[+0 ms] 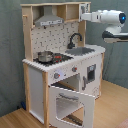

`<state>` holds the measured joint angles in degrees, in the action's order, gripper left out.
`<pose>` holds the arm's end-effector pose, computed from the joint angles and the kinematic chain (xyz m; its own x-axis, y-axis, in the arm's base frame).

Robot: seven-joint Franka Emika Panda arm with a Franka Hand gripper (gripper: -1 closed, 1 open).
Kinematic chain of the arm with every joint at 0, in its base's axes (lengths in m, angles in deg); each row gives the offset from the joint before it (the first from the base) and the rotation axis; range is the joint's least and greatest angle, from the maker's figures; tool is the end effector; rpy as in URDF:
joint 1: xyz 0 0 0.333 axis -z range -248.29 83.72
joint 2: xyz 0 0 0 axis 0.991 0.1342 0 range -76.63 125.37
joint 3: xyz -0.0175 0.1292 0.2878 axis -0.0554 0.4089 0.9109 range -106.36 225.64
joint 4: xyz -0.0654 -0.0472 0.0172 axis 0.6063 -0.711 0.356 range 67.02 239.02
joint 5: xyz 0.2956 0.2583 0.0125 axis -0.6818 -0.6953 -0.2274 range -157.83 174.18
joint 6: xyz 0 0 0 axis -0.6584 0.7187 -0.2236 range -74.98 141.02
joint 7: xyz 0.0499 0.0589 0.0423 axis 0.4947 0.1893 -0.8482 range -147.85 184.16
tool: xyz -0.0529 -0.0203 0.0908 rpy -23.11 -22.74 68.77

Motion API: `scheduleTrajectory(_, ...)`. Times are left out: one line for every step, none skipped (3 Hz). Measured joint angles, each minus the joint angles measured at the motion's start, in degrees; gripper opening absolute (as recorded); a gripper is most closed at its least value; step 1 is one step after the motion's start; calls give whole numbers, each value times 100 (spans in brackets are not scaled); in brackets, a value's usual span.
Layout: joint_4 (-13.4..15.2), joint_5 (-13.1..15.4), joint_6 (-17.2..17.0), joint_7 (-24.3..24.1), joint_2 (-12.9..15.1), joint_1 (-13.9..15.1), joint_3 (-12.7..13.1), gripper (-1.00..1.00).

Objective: Play with the kitchen

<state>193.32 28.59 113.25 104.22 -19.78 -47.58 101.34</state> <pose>0.3811 0.2231 0.7104 -0.0037 0.7191 -0.6949 -0.0270 0.6946 0.7189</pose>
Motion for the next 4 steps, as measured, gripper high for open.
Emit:
scheduleTrajectory(96,0,36,4,-133,-154,-95,-100)
scheduleTrajectory(84,0,35,4,-145,-191,-89,100)
scheduleTrajectory(87,-4,2,1,-328,-464,-86,100)
scheduleTrajectory(-221,-20,172,-462,-549,-449,34,100)
